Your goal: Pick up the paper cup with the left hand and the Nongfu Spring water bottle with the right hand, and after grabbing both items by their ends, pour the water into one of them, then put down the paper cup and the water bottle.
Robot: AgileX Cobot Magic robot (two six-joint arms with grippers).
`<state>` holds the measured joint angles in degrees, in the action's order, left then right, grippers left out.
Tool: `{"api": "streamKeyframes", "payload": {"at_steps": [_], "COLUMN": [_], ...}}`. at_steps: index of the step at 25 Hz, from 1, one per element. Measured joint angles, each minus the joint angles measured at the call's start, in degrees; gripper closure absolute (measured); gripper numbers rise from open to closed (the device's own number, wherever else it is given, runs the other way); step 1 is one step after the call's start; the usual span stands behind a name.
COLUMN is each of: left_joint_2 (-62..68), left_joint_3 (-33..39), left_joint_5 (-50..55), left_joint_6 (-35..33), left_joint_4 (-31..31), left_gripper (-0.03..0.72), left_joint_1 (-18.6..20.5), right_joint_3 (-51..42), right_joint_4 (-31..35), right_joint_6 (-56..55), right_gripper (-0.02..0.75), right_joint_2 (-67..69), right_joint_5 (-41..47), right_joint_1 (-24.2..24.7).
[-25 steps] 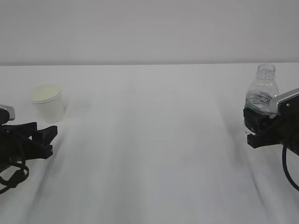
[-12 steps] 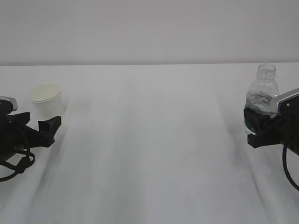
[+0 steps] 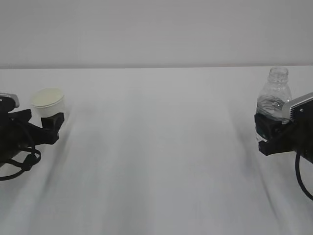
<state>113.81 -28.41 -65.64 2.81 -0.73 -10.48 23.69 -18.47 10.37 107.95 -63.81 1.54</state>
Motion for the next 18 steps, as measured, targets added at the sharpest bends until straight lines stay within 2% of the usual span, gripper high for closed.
{"api": "streamKeyframes", "payload": {"at_steps": [6,18], "left_joint_2": [5.0,10.0], "left_joint_3": [-2.4,-8.4], "left_joint_5": [0.0,0.0], "left_joint_6": [0.0,0.0], "left_joint_4": [3.7,3.8], "left_gripper": [0.018,0.061], "left_joint_1": [0.0,0.0], "right_joint_3": [0.0,0.0], "right_joint_4": [-0.1,-0.2], "right_joint_6": [-0.1,-0.1], "right_gripper": [0.381,0.381], "right_joint_2": [0.0,0.0], "right_joint_5": [0.0,0.0], "right_joint_1": [0.0,0.0]}}
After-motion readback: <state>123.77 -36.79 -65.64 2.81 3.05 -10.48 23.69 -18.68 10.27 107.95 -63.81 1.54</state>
